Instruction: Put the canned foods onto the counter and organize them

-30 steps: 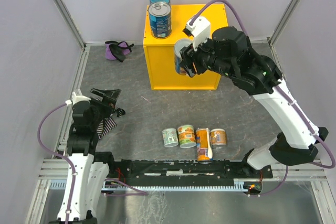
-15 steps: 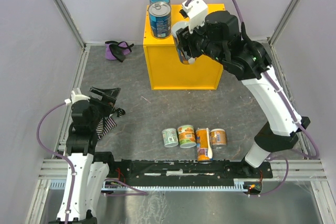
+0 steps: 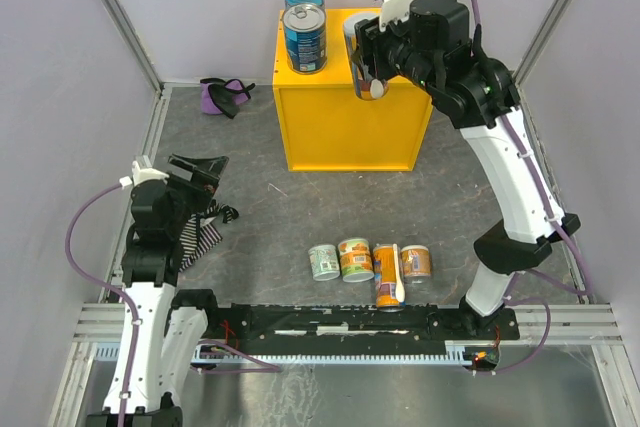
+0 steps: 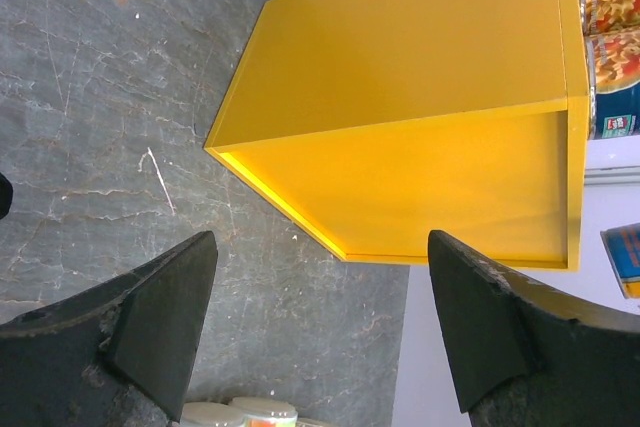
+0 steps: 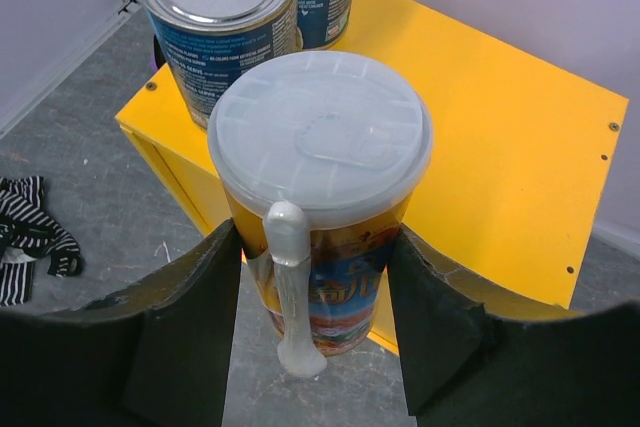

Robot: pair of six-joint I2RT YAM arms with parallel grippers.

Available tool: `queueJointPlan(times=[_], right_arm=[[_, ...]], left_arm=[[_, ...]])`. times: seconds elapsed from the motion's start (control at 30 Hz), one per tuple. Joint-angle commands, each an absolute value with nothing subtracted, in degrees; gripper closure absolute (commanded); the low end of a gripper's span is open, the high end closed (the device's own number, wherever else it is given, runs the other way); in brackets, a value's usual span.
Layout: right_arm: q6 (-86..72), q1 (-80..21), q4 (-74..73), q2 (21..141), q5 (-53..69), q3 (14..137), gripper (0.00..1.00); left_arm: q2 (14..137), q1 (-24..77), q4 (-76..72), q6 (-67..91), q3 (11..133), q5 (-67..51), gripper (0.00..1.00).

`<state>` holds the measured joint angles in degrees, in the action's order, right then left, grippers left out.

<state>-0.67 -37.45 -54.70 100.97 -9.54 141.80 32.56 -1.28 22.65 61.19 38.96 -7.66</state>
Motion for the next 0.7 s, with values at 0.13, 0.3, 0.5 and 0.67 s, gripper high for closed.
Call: queueJointPlan(times=[0.13, 0.3, 0.5, 0.67], right_arm=[[-3.28, -33.79, -37.62, 100.77, -5.25, 144.05, 0.98], [-4.34, -31.64, -33.03, 101.47, -3.75, 142.13, 0.98], [-4.71, -30.37, -27.96, 104.38, -1.86, 142.29, 0.98], [-3.76, -29.66, -23.37, 105.89, -1.18, 141.28, 0.98]], left_arm=[[36.59, -1.57, 17.41, 58.77, 41.65, -8.86, 0.09], [39.09, -1.58, 15.45, 58.42, 42.53, -8.93, 0.09], [42.14, -1.49, 11.29, 58.44, 42.28, -9.09, 0.1], [45.09, -1.58, 8.45, 58.72, 42.31, -8.45, 0.1]])
